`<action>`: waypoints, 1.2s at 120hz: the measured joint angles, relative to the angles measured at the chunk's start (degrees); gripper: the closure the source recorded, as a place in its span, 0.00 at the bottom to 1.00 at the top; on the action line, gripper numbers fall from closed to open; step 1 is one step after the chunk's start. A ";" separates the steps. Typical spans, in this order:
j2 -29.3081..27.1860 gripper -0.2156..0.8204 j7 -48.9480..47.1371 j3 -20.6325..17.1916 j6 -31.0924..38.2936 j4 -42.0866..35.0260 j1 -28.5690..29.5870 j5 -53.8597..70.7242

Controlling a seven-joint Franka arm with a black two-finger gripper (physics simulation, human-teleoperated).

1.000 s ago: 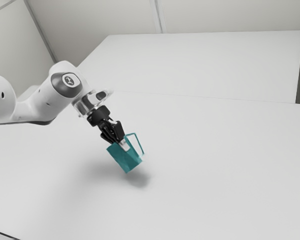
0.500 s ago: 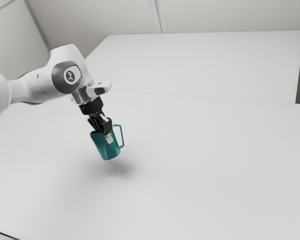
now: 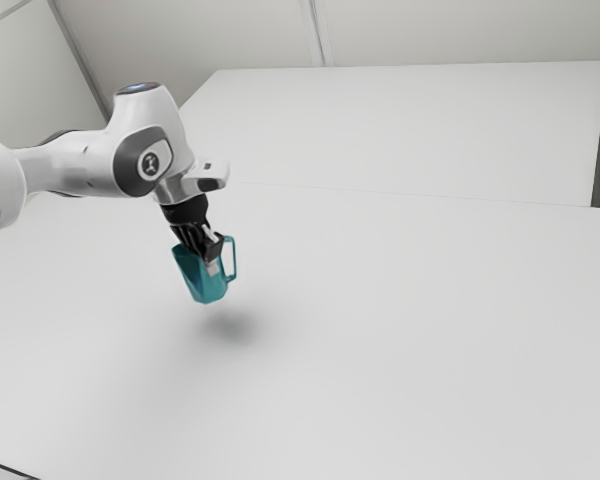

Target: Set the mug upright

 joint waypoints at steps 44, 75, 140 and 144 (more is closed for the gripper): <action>1.67 0.94 -2.41 0.08 6.32 -1.81 -1.76 0.60; 3.10 0.95 -3.41 0.07 7.89 -1.66 -4.31 1.04; 5.85 0.96 -5.31 0.10 8.52 -1.14 -4.32 3.72; 6.04 0.96 -5.40 0.10 8.53 -1.14 -4.31 3.73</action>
